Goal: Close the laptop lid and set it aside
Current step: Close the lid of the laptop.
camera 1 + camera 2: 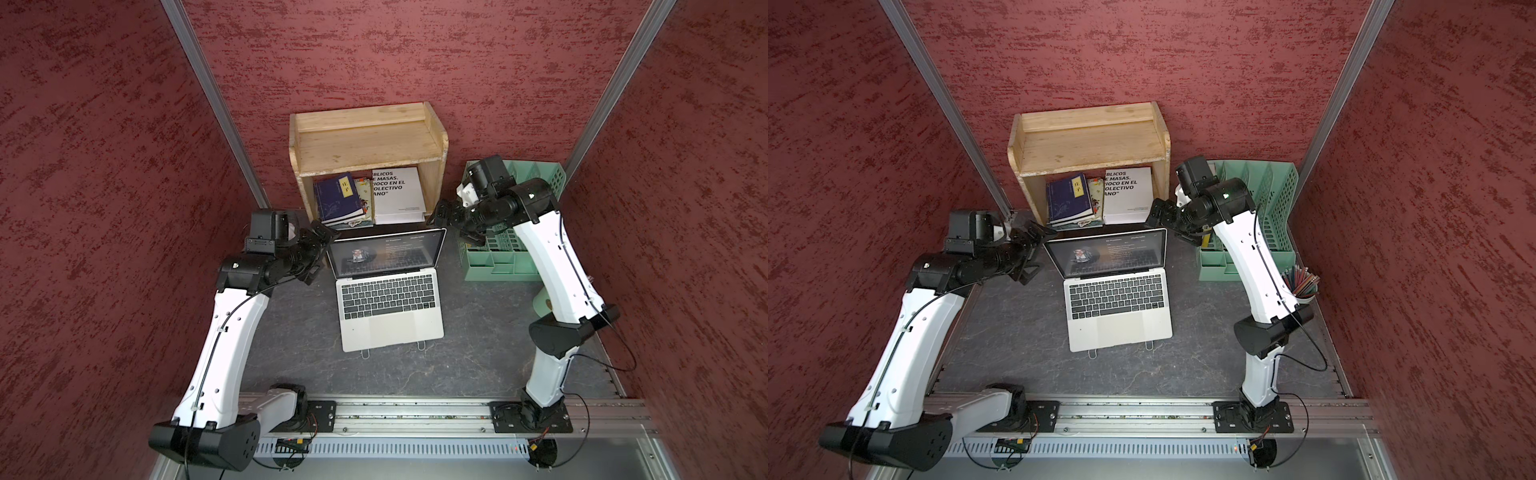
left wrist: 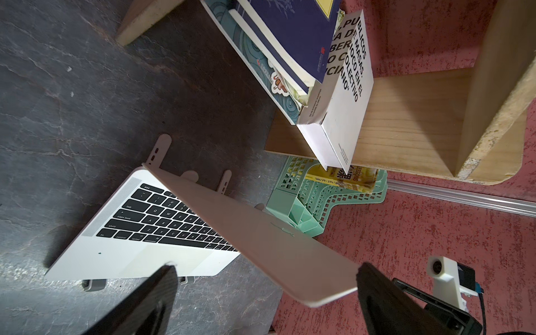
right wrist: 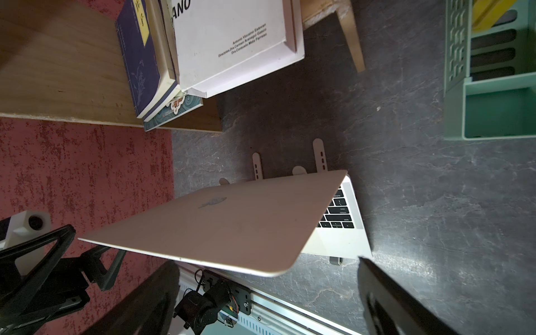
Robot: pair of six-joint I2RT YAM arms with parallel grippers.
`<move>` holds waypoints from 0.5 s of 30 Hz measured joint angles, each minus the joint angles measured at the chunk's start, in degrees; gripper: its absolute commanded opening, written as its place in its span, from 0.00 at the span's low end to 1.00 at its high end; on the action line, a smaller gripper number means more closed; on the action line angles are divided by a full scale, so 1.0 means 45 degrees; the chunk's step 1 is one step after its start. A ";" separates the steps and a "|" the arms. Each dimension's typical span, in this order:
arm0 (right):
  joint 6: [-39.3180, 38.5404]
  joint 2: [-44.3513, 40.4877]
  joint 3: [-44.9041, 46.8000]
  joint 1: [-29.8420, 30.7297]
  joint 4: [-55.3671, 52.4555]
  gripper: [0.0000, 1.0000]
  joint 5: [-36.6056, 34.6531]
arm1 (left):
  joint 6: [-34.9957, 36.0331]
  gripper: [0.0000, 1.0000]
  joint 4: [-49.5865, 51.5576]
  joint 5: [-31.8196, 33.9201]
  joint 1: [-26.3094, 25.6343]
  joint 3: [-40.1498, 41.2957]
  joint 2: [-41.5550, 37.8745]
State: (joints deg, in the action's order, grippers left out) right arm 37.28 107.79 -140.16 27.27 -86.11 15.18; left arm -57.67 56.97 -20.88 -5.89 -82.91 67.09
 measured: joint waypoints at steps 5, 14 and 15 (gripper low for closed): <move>-0.0010 0.0000 0.0418 0.0321 -0.0073 0.98 -0.0102 | -0.0019 1.00 -0.0189 -0.0015 -0.0403 0.0350 0.0078; 0.0019 -0.0097 0.1690 0.0729 0.0175 0.96 -0.0097 | -0.0340 0.96 -0.0913 0.0049 -0.0661 0.1127 -0.0398; 0.0034 -0.0097 0.1807 0.0767 0.0180 0.95 -0.0102 | -0.0369 0.96 -0.0962 0.0053 -0.0695 0.1171 -0.0432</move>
State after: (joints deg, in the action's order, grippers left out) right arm 37.43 107.35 -132.03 30.72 -85.30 14.72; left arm -59.33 52.64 -20.64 -9.02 -77.65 65.14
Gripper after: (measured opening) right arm 0.959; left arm 0.967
